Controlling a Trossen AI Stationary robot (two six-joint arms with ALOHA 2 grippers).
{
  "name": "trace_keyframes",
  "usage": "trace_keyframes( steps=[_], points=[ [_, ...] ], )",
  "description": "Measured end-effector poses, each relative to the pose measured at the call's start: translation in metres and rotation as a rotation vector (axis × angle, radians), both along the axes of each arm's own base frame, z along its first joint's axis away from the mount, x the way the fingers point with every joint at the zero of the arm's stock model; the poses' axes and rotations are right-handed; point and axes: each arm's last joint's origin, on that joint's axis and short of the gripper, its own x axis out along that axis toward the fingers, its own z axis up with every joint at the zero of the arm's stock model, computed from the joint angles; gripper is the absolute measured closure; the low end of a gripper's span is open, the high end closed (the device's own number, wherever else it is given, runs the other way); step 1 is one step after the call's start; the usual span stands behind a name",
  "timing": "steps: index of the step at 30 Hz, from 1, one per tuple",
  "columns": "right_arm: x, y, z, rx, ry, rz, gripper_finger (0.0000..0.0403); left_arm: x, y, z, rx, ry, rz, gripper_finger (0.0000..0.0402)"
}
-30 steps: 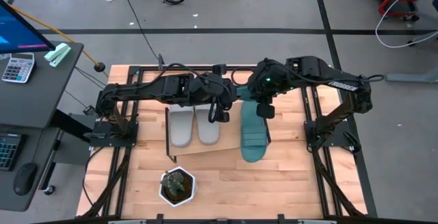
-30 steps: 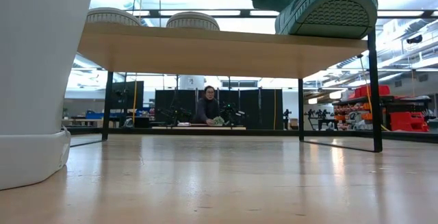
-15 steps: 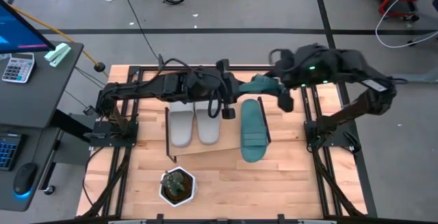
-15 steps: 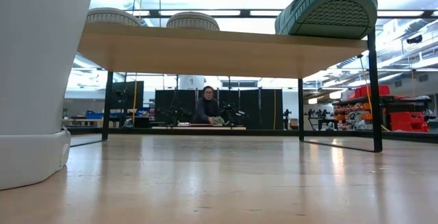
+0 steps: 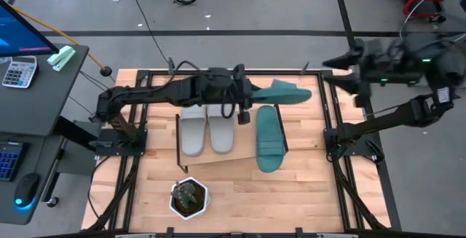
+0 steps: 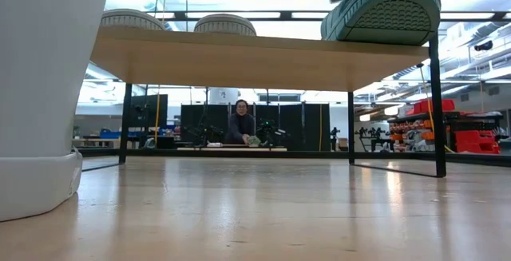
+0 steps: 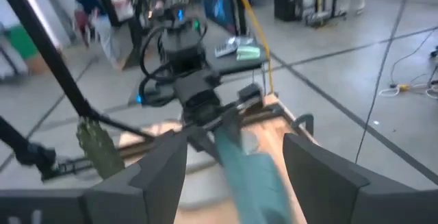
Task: Pick and place slides into the shelf
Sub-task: Put the green slide on the shelf
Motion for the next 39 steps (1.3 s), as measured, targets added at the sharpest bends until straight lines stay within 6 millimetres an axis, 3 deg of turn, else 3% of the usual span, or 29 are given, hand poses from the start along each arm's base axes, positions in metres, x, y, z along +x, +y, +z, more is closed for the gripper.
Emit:
trace_keyframes(
  steps=[5,9,16,19,26,32,39],
  points=[
    [-0.014,0.0,0.002,0.022,-0.03,-0.028,0.0156,-0.029,-0.002,0.009,-0.047,-0.243,-0.031,0.0302],
    [-0.012,0.0,0.001,0.024,-0.022,-0.028,0.0155,-0.058,0.001,-0.006,-0.121,-0.354,-0.018,0.0303],
    [0.01,-0.002,0.001,0.022,-0.01,-0.03,0.0155,-0.126,0.015,-0.021,-0.255,-0.848,-0.03,0.0303],
    [0.026,-0.003,0.006,0.021,-0.064,-0.028,0.0155,-0.141,0.021,-0.039,-0.302,-0.959,-0.064,0.0303],
    [0.074,-0.005,0.022,0.019,-0.266,0.009,0.0155,-0.144,0.024,-0.039,-0.275,-0.981,-0.179,0.0304],
    [0.129,-0.012,0.01,0.071,-0.254,0.032,0.0155,-0.145,0.021,-0.024,-0.226,-1.001,-0.268,0.0304],
    [0.179,-0.018,0.008,0.14,-0.395,0.172,0.0155,-0.144,0.02,-0.024,-0.201,-0.974,-0.316,0.0305]
  ],
)
